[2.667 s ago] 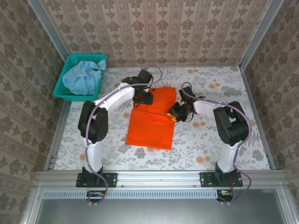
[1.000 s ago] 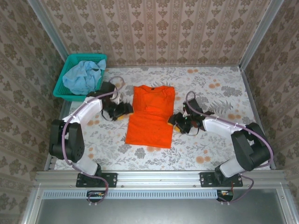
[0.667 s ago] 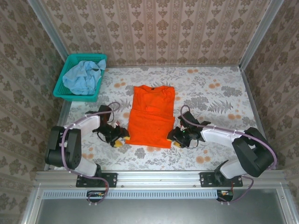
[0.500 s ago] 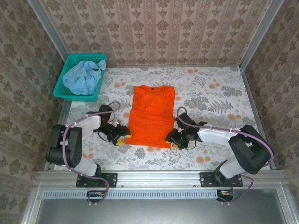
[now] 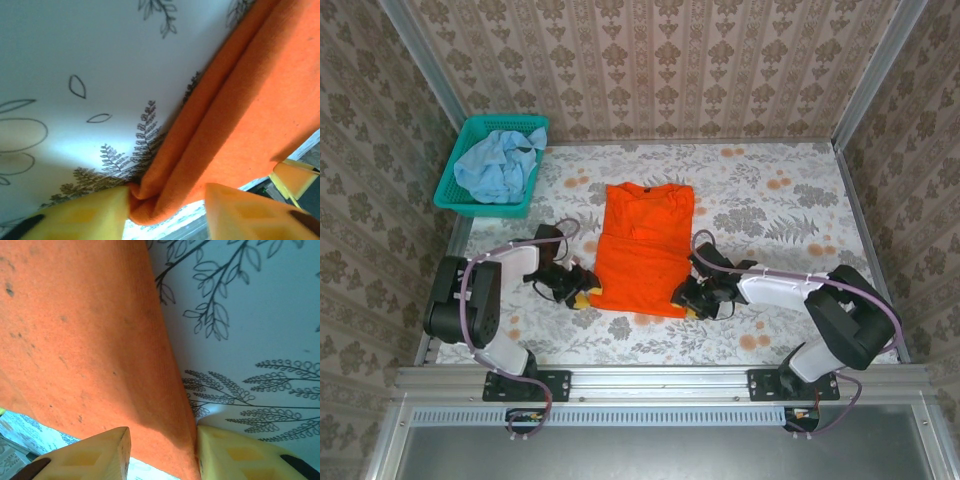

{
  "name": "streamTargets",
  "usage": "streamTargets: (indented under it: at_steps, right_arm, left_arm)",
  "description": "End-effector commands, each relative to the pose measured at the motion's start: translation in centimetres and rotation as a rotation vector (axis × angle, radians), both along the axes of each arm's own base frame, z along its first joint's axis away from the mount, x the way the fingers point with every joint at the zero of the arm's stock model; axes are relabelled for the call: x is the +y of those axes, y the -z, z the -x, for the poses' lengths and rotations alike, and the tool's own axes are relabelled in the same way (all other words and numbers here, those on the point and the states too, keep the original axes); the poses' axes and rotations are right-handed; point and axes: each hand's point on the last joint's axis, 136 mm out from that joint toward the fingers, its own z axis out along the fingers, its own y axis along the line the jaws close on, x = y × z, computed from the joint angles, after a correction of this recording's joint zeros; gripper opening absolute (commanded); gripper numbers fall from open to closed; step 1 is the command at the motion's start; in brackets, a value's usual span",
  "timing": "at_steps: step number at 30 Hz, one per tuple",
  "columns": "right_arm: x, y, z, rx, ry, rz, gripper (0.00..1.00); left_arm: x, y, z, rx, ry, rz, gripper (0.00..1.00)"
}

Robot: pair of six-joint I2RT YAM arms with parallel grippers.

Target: Fold and stack the t-shirts

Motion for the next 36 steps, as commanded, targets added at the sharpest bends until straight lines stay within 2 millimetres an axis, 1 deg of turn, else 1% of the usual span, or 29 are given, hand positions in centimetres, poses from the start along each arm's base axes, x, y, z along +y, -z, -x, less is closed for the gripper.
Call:
streamTargets:
  at_steps: [1,3,6,10,12,13,15,16,17,19,20,23,26,29,31,32,36]
  right_arm:
    - [0.7,-0.1,1.0,0.035,-0.005,0.002,0.41]
    - [0.3,-0.3,1.3,0.03,-0.005,0.018,0.43]
    - [-0.1,0.0,1.8,0.035,0.002,0.033,0.43]
    - [0.1,0.8,2.1,0.074,-0.003,0.045,0.42]
    - [0.3,0.9,2.0,0.076,-0.007,0.052,0.36]
    - [0.2,1.0,1.9,0.075,-0.007,0.057,0.31]
    - [-0.1,1.2,1.8,0.069,-0.012,0.084,0.18]
    - [-0.3,1.2,1.8,0.06,-0.021,0.099,0.13]
    - [-0.6,1.1,1.7,0.049,-0.03,0.111,0.09]
    - [-1.1,0.9,1.7,0.038,-0.042,0.129,0.0]
    - [-1.4,0.7,1.6,0.031,-0.049,0.134,0.0]
    - [-1.8,-0.3,1.5,0.004,-0.075,0.13,0.0]
    - [-2.2,-0.8,1.9,-0.008,-0.107,0.139,0.0]
    - [-2.7,-0.6,2.9,0.0,-0.128,0.14,0.0]
    - [-3.1,-0.2,3.6,0.008,-0.135,0.143,0.0]
    - [-3.3,-0.8,3.7,-0.013,-0.129,0.13,0.0]
    - [-3.7,-0.9,4.1,-0.02,-0.127,0.123,0.0]
  left_arm:
    - [2.1,0.2,1.0,-0.003,0.033,-0.13,0.54]
    - [2.6,-0.1,1.4,-0.015,0.047,-0.158,0.56]
    - [2.3,0.2,1.4,-0.018,0.048,-0.131,0.56]
    - [1.7,1.2,1.3,0.019,0.042,-0.107,0.47]
    - [1.4,1.3,0.9,0.012,0.035,-0.098,0.42]
    - [1.3,1.4,0.6,0.009,0.034,-0.099,0.37]
    - [1.2,1.6,0.3,0.015,0.032,-0.098,0.28]
    - [1.2,1.8,0.3,0.022,0.034,-0.1,0.22]
    - [1.3,1.9,0.3,0.025,0.036,-0.105,0.14]
    - [1.4,1.8,0.1,0.016,0.046,-0.11,0.03]
    - [1.6,1.6,0.0,0.01,0.059,-0.122,0.0]
    - [2.2,0.7,0.0,-0.022,0.129,-0.155,0.0]
    - [2.7,0.3,1.4,-0.02,0.191,-0.171,0.0]
    - [1.7,-0.9,2.4,-0.057,0.196,-0.142,0.0]
    - [1.3,-1.4,3.3,-0.067,0.217,-0.164,0.0]
    - [1.1,-1.6,3.7,-0.067,0.221,-0.168,0.0]
    - [1.1,-1.6,5.0,-0.051,0.18,-0.156,0.01]
